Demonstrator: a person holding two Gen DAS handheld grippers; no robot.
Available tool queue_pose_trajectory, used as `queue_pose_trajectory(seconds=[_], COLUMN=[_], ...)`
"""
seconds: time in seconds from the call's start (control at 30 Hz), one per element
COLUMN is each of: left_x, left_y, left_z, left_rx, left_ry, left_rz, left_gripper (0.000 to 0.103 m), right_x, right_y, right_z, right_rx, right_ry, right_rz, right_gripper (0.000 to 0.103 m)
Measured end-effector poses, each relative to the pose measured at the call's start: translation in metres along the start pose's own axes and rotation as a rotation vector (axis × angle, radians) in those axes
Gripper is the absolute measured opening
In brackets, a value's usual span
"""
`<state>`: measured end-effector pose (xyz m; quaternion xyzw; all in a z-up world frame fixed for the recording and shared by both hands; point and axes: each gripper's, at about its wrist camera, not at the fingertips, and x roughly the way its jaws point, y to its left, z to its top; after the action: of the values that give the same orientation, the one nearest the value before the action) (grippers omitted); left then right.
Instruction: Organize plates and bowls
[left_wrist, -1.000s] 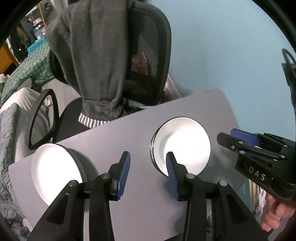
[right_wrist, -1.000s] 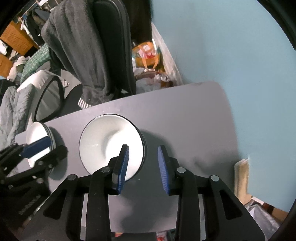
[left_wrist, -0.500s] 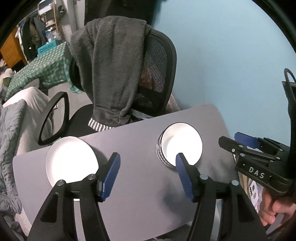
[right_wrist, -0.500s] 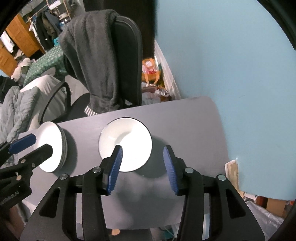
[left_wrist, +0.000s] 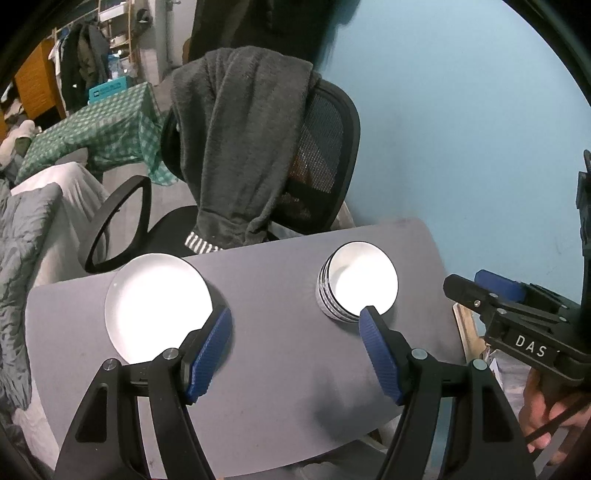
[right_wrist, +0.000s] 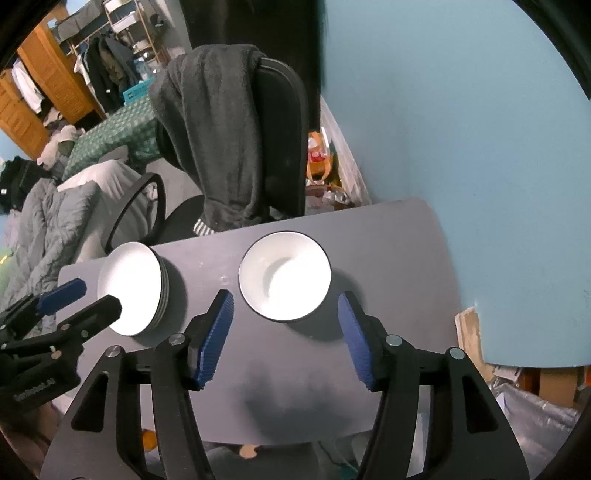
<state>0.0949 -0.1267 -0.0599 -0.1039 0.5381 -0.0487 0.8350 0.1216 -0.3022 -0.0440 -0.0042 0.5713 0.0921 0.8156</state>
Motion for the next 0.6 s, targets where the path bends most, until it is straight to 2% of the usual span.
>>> queue_pose_trajectory(seconds=[0.47, 0.6], left_x=[-0.017, -0.019], left_y=[0.009, 0.01], left_z=[-0.008, -0.008], left_rx=[-0.039, -0.039], left_ry=[-0.015, -0.011], left_rz=[-0.023, -0.028], left_gripper=[0.073, 0.073], right_x=[-0.014, -0.017], right_y=[-0.005, -0.006], right_z=[-0.009, -0.01], right_rx=[0.063, 0.067], right_ry=[-0.015, -0.022], right_rz=[0.011, 0.007], right_gripper=[0.06, 0.066])
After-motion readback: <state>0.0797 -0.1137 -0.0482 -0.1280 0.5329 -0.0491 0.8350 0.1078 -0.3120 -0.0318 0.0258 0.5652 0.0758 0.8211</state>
